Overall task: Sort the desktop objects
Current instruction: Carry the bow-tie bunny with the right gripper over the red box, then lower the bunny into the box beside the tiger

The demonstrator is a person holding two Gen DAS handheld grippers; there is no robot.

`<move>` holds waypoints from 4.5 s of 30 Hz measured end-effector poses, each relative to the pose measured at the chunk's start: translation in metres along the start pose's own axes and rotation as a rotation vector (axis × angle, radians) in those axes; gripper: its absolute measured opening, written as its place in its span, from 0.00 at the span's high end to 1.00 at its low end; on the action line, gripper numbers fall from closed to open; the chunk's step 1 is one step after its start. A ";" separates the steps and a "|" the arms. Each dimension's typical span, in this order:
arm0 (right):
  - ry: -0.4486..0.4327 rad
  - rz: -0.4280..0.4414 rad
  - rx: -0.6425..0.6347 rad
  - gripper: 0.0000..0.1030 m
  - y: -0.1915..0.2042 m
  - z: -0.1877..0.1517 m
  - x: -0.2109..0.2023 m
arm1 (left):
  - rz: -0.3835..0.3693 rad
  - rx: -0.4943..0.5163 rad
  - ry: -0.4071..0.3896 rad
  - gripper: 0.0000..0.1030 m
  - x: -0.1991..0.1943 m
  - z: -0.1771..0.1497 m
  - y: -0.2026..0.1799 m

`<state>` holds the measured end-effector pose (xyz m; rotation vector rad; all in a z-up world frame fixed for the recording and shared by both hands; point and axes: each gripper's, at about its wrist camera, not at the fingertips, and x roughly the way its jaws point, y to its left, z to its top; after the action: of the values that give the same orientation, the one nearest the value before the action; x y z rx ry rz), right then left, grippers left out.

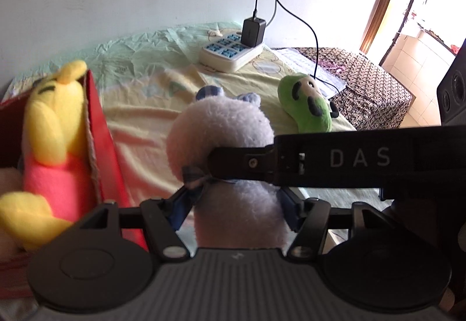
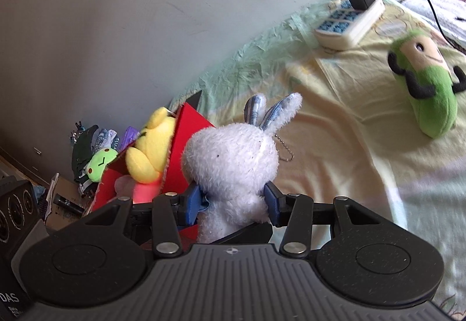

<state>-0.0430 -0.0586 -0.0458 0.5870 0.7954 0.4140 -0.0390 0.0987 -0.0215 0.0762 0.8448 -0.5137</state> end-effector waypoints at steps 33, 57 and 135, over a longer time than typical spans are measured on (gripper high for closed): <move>0.000 0.144 -0.300 0.51 0.153 -0.008 0.087 | 0.152 -0.194 -0.159 0.39 -0.087 -0.001 0.150; 0.093 0.051 -0.227 0.50 0.132 -0.015 0.135 | 0.019 -0.334 -0.033 0.29 -0.024 -0.021 0.200; 0.051 0.087 -0.306 0.42 0.135 -0.030 0.110 | 0.085 -0.278 -0.068 0.10 -0.036 -0.029 0.181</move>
<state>-0.0131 0.1157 -0.0373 0.3268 0.7391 0.6200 0.0053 0.2793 -0.0389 -0.1591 0.8354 -0.3141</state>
